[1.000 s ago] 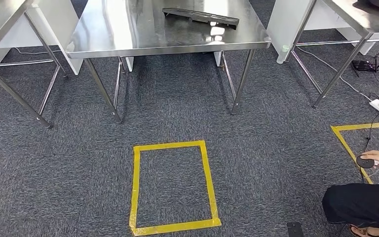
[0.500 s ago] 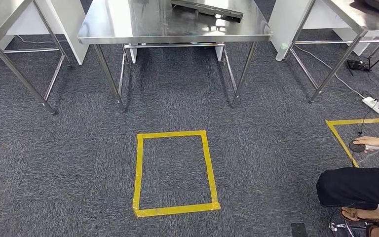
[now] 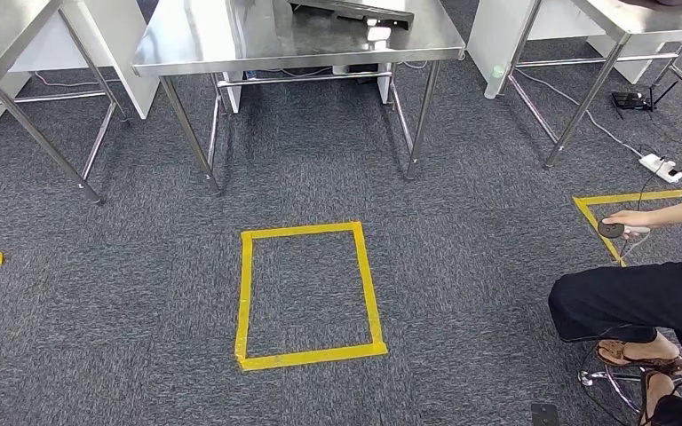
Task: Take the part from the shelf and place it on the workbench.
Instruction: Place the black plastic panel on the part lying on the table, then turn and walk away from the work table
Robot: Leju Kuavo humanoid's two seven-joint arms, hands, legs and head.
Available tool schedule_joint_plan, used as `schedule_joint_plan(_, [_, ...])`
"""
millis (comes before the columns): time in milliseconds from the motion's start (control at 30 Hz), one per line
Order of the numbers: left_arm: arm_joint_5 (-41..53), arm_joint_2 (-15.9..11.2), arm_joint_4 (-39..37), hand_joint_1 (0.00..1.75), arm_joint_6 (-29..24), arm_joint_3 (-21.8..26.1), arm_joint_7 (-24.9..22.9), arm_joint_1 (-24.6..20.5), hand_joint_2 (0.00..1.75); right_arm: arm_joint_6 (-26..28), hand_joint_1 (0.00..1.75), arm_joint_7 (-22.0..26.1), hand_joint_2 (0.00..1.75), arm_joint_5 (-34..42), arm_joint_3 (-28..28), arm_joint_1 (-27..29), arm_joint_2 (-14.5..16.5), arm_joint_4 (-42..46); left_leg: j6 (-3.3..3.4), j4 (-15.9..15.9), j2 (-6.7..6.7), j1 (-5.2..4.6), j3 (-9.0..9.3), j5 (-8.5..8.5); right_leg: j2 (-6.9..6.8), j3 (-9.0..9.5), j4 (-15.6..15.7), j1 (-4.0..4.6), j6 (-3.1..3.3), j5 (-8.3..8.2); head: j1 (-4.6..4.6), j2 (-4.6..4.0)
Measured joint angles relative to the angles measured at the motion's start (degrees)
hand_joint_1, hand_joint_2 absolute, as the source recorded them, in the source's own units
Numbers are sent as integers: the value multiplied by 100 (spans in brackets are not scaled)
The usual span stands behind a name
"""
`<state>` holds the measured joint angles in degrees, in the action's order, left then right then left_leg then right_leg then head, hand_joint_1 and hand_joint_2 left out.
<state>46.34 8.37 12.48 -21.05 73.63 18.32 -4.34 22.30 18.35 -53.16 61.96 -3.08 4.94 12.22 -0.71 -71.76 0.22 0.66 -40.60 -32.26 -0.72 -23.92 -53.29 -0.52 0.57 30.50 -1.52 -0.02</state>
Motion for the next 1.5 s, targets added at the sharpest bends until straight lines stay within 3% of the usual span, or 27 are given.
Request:
schedule_joint_plan(33, [4, -3, 0, 0, 0, 0, -2, 1, 0, -1, 0, 2, 0, 4, 8, 3, 0, -1, -4, -110, -5, 0, 36, 12, -2, -39, -14, 9, -3, -23, 1, 0])
schedule_joint_plan(67, [9, -4, 0, 0, 0, 0, -2, 2, 0, -1, 0, 3, 0, 7, 17, 5, 0, -1, 1, 20, -8, 1, 191, 120, -3, -70, -36, 13, -8, -37, 1, 0])
schedule_joint_plan(167, [20, -11, -1, 0, 0, -2, -3, -4, 0, -2, 0, 3, 0, 8, 39, -5, 2, -2, 69, 1116, -16, -5, 942, 439, -1, -146, -129, 29, -30, -41, -2, 0])
schedule_joint_plan(233, [32, -16, -2, 0, 0, -13, -4, -6, 0, -7, 0, 8, 0, 22, 52, -17, 3, -2, 126, 1448, -23, -31, 1113, 441, -1, -204, -168, 55, -81, -52, -4, 0])
schedule_joint_plan(367, [43, -20, -9, 0, -1, -32, -5, -12, 0, -22, 0, 24, 0, 117, 98, -25, -13, -3, 163, 1502, -25, -69, 1047, 474, 5, -291, -202, 63, -118, -65, -15, 0])
schedule_joint_plan(667, [56, -36, -28, 0, -4, -37, -5, -28, 0, -14, 0, -2, 0, 301, 263, -48, -44, -4, 284, 1453, -24, -149, 930, 537, 10, -393, -191, -19, -281, -169, -11, 0])
schedule_joint_plan(800, [64, -36, -36, 0, -4, -39, -5, -34, 0, -4, 0, -1, 0, 352, 293, -50, -50, -2, 371, 1498, -2, -124, 913, 595, 23, -431, -242, -23, -332, -158, -11, 0])
schedule_joint_plan(867, [74, -33, -39, 0, -4, -39, -5, -40, 0, 3, 0, -1, 0, 412, 337, -53, -62, -2, 438, 1554, 42, -79, 896, 646, 40, -621, -646, -17, -306, 76, -26, 0])
schedule_joint_plan(933, [80, -37, -41, 0, -4, -39, -5, -42, 0, 9, 0, -9, 0, 470, 391, -55, -78, -2, 451, 1558, 93, -67, 852, 672, 50, -996, -1428, -35, -276, 443, -41, 0])
schedule_joint_plan(1000, [80, -36, -46, 0, -4, -39, -7, -42, 0, 18, 0, -20, 0, 515, 442, -48, -91, -2, 426, 1553, 151, -55, 816, 693, 49, -1210, -1906, -64, -328, 592, -43, 0])
schedule_joint_plan(1033, [80, -34, -49, 0, -4, -39, -10, -42, 0, 23, 0, -23, 0, 528, 469, -46, -95, -2, 406, 1551, 184, -43, 807, 703, 45, -1153, -1813, -82, -388, 524, -43, 0])
schedule_joint_plan(1100, [80, -29, -55, 0, -6, -40, -17, -43, 0, 33, 0, -23, 0, 544, 510, -53, -101, -2, 350, 1538, 254, -18, 804, 713, -48, -736, -1010, -125, -527, 197, -45, 0])
schedule_joint_plan(1133, [77, -31, -56, 0, -9, -41, -21, -43, 0, 36, 0, -23, 0, 548, 523, -65, -103, -2, 307, 1523, 291, -18, 805, 708, -122, -544, -610, -129, -556, 41, -49, 0])
schedule_joint_plan(1200, [72, -38, -57, 0, -19, -41, -26, -44, 0, 43, 0, -22, 0, 562, 540, -82, -103, -2, 211, 1500, 356, -24, 810, 706, -205, -385, -223, -110, -488, -120, -51, 0])
schedule_joint_plan(1267, [71, -35, -61, 0, -26, -42, -30, -53, 0, 49, 0, -22, 0, 574, 557, -81, -102, -2, 122, 1507, 419, -8, 821, 723, -125, -442, -251, -80, -342, -155, -46, 0])
schedule_joint_plan(1333, [72, -28, -68, 0, -27, -43, -33, -59, 0, 49, 0, -23, 0, 581, 567, -79, -103, -2, 43, 1403, 328, 30, 778, 613, -45, -460, -252, -97, -230, -204, -41, 0])
schedule_joint_plan(1367, [71, -27, -72, 0, -29, -44, -35, -59, 0, 49, 0, -23, 0, 585, 570, -82, -104, -2, 17, 1198, 227, 42, 691, 445, -6, -468, -247, -108, -180, -235, -38, 0])
schedule_joint_plan(1433, [70, -31, -79, 0, -32, -45, -36, -56, 0, 49, 0, -23, 0, 588, 579, -85, -107, -2, -5, 454, 37, 49, 379, -10, 71, -506, -252, -88, -113, -277, -31, 0])
schedule_joint_plan(1467, [69, -33, -81, 0, -33, -45, -36, -54, 0, 49, 0, -23, 0, 589, 585, -84, -106, -3, -4, 68, 2, 47, 219, -179, 117, -528, -255, -66, -93, -291, -31, 0])
schedule_joint_plan(1500, [68, -35, -83, 0, -33, -45, -38, -49, 0, 49, 0, -23, 0, 590, 592, -81, -105, -3, 7, -165, -11, 46, 129, -239, 170, -542, -258, -42, -81, -299, -29, 0])
